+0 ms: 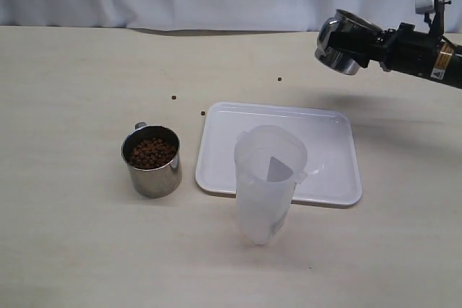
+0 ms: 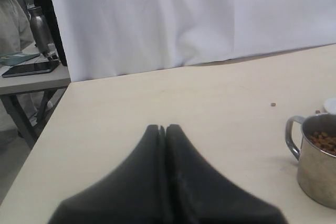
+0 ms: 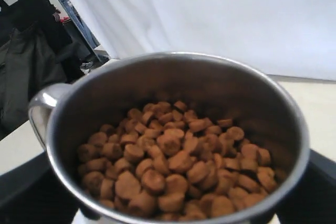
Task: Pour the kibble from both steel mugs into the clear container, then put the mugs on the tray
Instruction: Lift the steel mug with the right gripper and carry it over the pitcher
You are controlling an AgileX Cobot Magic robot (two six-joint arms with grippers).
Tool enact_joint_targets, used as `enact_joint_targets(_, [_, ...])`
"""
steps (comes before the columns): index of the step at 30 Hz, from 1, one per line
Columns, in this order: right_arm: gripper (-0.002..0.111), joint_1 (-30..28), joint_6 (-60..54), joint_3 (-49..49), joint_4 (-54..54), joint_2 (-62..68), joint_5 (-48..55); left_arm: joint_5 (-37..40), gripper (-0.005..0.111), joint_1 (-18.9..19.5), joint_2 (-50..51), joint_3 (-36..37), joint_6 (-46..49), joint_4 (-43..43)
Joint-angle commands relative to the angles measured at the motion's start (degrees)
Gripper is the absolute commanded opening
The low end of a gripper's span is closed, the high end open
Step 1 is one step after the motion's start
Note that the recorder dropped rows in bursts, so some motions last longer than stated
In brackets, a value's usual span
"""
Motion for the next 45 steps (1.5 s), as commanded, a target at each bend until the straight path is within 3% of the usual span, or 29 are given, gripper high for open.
enact_joint_targets(1, [0.005, 1.01, 0.95, 2.01, 1.71, -4.67, -0.07, -0.61, 0.000, -0.45, -0.19, 0.19, -0.12, -0.36])
enact_joint_targets(5, [0.005, 1.51, -0.72, 4.90, 2.75, -9.06, 0.51, -0.61, 0.000, -0.45, -0.19, 0.19, -0.12, -0.36])
enact_joint_targets(9, [0.005, 3.42, -2.99, 7.38, 2.99, -13.69, 9.20, -0.61, 0.000, -0.45, -0.19, 0.19, -0.12, -0.36])
enact_joint_targets(22, [0.005, 16.94, -9.68, 9.90, 3.68, -21.35, 24.33, -0.25, 0.000, -0.45, -0.19, 0.19, -0.12, -0.47])
enact_joint_targets(32, [0.005, 17.21, -22.72, 20.32, 14.32, -30.95, 22.47, -0.32, 0.000, -0.45, -0.19, 0.19, -0.12, -0.47])
enact_joint_targets(45, [0.005, 17.21, -32.91, 36.13, 15.87, -47.94, 22.48, -0.32, 0.000, -0.45, -0.19, 0.19, -0.12, -0.47])
